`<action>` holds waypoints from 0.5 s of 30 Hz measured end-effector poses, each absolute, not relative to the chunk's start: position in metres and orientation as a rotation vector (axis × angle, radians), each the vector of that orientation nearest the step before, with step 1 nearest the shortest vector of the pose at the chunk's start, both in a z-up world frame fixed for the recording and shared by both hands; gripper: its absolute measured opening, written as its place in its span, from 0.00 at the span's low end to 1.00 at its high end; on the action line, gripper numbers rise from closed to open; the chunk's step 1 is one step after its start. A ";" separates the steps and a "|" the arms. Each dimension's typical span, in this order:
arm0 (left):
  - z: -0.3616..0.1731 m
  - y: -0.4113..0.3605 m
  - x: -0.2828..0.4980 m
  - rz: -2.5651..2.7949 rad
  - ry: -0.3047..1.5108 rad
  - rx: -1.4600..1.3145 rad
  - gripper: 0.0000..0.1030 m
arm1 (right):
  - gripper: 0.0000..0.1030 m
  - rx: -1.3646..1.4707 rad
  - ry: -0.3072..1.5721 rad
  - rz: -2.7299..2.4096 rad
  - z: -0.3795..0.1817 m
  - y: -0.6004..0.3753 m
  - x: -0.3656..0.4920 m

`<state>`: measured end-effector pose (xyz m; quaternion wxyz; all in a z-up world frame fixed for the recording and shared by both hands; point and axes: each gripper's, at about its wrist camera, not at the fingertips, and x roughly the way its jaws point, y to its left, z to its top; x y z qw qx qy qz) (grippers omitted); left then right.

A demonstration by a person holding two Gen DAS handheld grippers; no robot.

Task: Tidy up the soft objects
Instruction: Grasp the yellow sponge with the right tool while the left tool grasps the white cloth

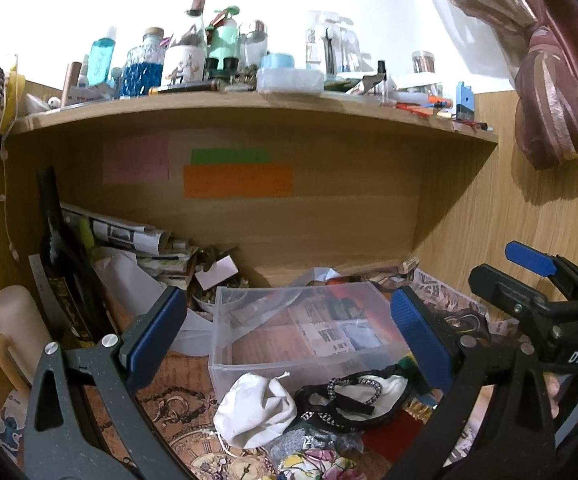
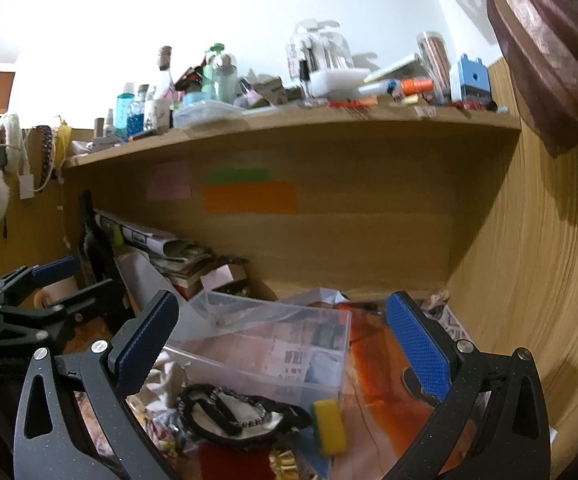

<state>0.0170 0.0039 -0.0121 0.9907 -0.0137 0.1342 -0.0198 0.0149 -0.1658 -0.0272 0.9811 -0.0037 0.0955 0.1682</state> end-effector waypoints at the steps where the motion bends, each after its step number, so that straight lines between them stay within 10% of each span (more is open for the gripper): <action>1: -0.014 0.005 0.019 -0.039 0.278 -0.028 0.96 | 0.97 -0.009 0.204 0.333 -0.030 -0.167 0.017; 15: -0.079 0.042 0.055 0.003 0.545 -0.054 0.80 | 0.79 -0.026 0.442 0.290 -0.078 -0.190 0.053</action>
